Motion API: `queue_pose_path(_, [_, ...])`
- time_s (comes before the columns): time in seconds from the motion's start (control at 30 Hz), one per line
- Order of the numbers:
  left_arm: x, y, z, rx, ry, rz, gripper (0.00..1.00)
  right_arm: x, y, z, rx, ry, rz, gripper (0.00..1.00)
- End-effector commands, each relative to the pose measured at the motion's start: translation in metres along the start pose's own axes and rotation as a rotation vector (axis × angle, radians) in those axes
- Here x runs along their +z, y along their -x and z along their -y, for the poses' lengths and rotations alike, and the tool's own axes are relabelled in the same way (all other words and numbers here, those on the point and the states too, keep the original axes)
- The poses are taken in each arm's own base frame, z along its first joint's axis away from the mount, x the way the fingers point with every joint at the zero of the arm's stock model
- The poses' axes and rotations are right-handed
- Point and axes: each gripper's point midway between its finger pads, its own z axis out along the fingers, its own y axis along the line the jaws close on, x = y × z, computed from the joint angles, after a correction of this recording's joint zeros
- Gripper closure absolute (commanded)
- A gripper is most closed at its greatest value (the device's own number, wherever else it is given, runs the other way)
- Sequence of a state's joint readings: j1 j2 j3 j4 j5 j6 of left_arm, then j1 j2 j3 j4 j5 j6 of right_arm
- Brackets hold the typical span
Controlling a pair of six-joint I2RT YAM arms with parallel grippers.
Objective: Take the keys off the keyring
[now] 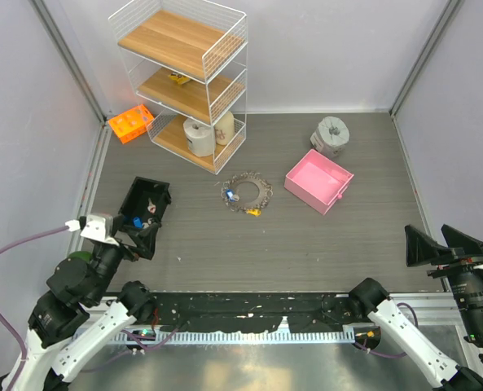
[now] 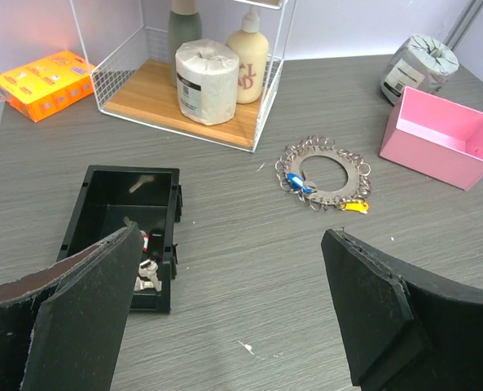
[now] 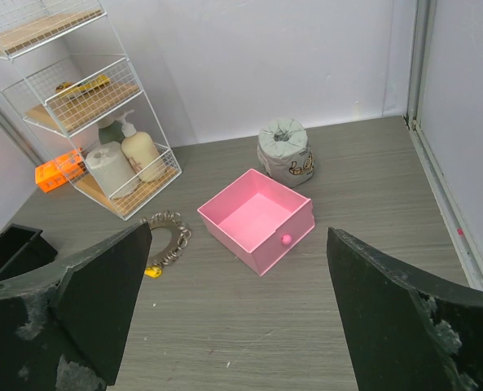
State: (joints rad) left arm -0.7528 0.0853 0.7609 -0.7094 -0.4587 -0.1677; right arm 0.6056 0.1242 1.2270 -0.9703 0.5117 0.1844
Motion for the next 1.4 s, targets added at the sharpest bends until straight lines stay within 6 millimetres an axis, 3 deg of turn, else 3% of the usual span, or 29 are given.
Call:
queue_pose_path(0.0, [0.003,0.010,0.005,0.005,-0.014,0.012,0.00,0.001,0.007,-0.001,0.002,0.000,0.017,0.05])
queue_pose_path(0.2, [0.005,0.008,0.005,0.011,-0.010,0.000,0.00,0.002,0.001,-0.001,0.027,-0.003,0.016,0.05])
queue_pose_path(0.33, [0.008,0.007,0.005,0.009,0.002,-0.011,0.00,0.004,-0.009,-0.014,0.087,0.076,0.049,0.05])
queue_pose_path(0.37, [0.011,0.006,0.005,0.006,0.007,-0.020,0.00,0.002,-0.003,-0.016,0.113,0.093,0.087,0.04])
queue_pose_path(0.5, [0.028,-0.011,0.015,0.027,0.015,-0.146,0.01,0.020,-0.015,-0.034,0.146,0.126,0.031,0.05])
queue_pose_path(0.7, [0.040,-0.028,0.020,0.109,0.037,-0.314,0.00,0.081,-0.080,-0.078,0.109,0.143,-0.237,0.05])
queue_pose_path(0.8, [0.040,-0.030,0.022,0.099,0.019,-0.286,0.01,0.111,-0.117,-0.097,0.090,0.136,-0.372,0.05])
queue_pose_path(0.9, [0.037,-0.032,0.023,0.077,-0.006,-0.243,0.00,0.135,-0.141,-0.112,0.111,0.127,-0.430,0.05])
queue_pose_path(0.93, [0.034,-0.029,0.021,0.055,-0.004,-0.193,0.00,0.153,-0.165,-0.124,0.134,0.124,-0.495,0.05])
queue_pose_path(0.97, [0.033,-0.027,0.019,0.046,-0.001,-0.172,0.00,0.161,-0.170,-0.130,0.151,0.126,-0.496,0.05])
queue_pose_path(1.07, [0.031,-0.025,0.016,0.051,0.004,-0.141,0.00,0.181,-0.208,-0.145,0.192,0.090,-0.603,0.02])
queue_pose_path(1.1, [0.030,-0.025,0.014,0.054,0.010,-0.136,0.01,0.186,-0.209,-0.151,0.200,0.090,-0.602,0.00])
queue_pose_path(1.13, [0.029,-0.026,0.013,0.060,0.011,-0.136,0.01,0.190,-0.225,-0.155,0.178,0.057,-0.629,0.00])
queue_pose_path(1.17, [0.029,-0.025,0.013,0.061,0.010,-0.132,0.00,0.198,-0.222,-0.154,0.173,0.012,-0.597,0.00])
queue_pose_path(1.2, [0.028,-0.025,0.012,0.060,0.014,-0.128,0.00,0.198,-0.237,-0.162,0.159,0.000,-0.628,0.00])
queue_pose_path(1.23, [0.028,-0.025,0.011,0.057,0.013,-0.122,0.00,0.206,-0.237,-0.161,0.171,-0.052,-0.603,0.04])
queue_pose_path(1.37, [0.027,-0.024,0.014,0.054,-0.006,-0.109,0.01,0.222,-0.272,-0.172,0.253,-0.177,-0.644,0.19])
